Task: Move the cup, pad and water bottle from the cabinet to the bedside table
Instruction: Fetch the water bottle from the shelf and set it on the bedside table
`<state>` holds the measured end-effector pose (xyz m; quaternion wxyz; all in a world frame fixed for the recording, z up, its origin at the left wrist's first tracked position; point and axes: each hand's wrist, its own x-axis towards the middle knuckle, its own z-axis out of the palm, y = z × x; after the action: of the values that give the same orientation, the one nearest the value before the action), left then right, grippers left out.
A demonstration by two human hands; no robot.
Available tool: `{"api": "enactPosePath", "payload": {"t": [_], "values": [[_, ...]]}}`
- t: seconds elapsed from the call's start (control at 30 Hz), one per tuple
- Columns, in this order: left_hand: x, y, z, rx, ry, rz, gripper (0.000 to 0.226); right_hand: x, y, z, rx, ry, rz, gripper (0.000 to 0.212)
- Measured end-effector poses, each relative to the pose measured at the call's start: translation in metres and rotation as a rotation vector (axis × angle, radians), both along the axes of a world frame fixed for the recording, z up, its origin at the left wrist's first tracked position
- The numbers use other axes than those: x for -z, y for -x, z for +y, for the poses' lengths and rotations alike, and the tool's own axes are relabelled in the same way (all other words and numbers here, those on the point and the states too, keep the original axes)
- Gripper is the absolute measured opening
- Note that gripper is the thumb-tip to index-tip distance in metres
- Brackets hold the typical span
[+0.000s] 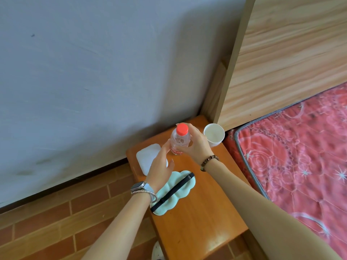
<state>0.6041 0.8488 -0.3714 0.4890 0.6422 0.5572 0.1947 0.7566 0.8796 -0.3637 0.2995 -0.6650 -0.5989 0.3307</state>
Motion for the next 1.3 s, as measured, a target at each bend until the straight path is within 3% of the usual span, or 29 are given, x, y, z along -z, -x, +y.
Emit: {"api": "enactPosePath", "payload": {"t": [0.27, 0.4, 0.53, 0.73, 1.13, 1.3], "values": [[0.007, 0.005, 0.002, 0.009, 0.007, -0.008, 0.059, -0.014, 0.004, 0.004, -0.038, 0.082, 0.045, 0.075], [0.003, 0.002, 0.002, -0.064, 0.053, -0.064, 0.049, -0.019, 0.007, 0.001, 0.028, 0.119, -0.051, 0.084], [-0.002, 0.001, -0.001, -0.021, 0.083, -0.084, 0.051, -0.016, 0.01, -0.002, 0.12, 0.095, -0.062, 0.07], [0.002, -0.005, -0.004, -0.006, 0.096, -0.108, 0.058, -0.015, -0.002, 0.01, 0.01, 0.137, -0.051, 0.058], [0.007, -0.014, -0.009, -0.014, 0.128, -0.086, 0.063, -0.015, -0.008, 0.011, -0.063, 0.197, -0.035, 0.066], [-0.01, -0.012, -0.005, -0.104, 0.128, -0.061, 0.054, -0.035, -0.009, 0.006, -0.063, 0.276, -0.164, 0.082]]}}
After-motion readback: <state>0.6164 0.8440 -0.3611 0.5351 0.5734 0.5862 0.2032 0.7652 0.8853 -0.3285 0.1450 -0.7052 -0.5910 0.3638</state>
